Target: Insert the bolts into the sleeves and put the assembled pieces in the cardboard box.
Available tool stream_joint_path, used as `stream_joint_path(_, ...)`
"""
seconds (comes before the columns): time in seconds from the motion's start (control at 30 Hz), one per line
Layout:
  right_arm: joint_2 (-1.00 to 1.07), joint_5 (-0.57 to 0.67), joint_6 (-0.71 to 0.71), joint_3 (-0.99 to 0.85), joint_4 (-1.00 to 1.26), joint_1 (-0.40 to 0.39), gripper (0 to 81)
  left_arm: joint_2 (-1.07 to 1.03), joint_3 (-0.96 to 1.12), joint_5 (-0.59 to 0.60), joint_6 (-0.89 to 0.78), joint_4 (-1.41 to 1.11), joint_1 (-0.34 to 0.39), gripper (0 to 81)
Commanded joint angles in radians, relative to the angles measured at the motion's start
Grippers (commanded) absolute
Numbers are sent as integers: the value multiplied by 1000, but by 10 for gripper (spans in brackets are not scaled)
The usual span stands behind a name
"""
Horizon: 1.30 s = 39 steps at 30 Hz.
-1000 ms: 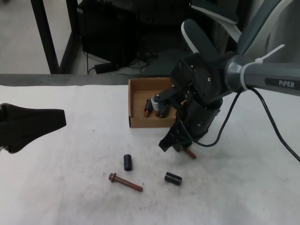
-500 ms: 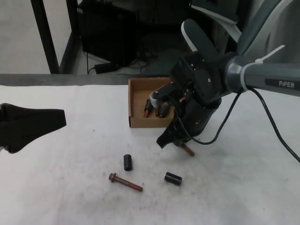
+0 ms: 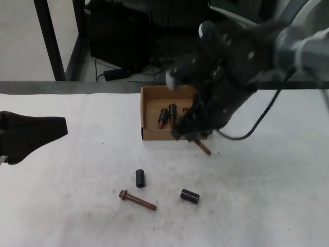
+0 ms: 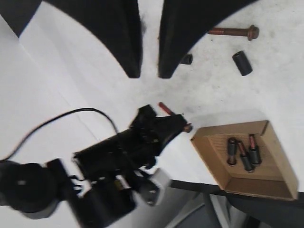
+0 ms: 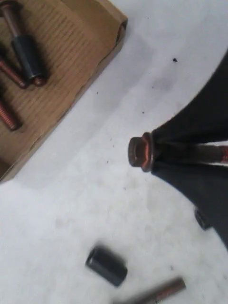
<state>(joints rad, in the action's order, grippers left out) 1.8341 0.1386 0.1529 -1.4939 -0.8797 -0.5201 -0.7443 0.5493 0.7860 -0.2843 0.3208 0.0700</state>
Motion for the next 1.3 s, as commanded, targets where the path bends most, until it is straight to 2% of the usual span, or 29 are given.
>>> stream_joint_path(0.0,-64,23,-14,30,-20,-12,2,16,2,-73,-44,-11,6,128)
stream_joint_path(0.13,-187,23,-34,131,-17,-22,2,16,2,-183,-82,-11,69,128)
stream_joint_path(0.27,-319,29,-42,236,-21,-23,2,12,2,-355,-82,-11,211,128)
stream_joint_path(0.4,-465,41,-41,327,-33,-23,2,-18,2,-619,-137,-26,371,128)
stream_joint_path(0.57,-639,41,-45,395,-101,-23,2,-126,8,-748,-286,-79,478,128)
stream_joint_path(0.87,-848,41,-50,413,-135,-23,2,-385,133,-758,-321,-80,487,156)
stream_joint_path(1.07,-877,41,-50,413,-185,-23,2,-538,241,-738,-321,-78,487,271)
stream_joint_path(1.27,-877,41,-50,413,-212,-23,2,-697,349,-709,-321,-41,487,282)
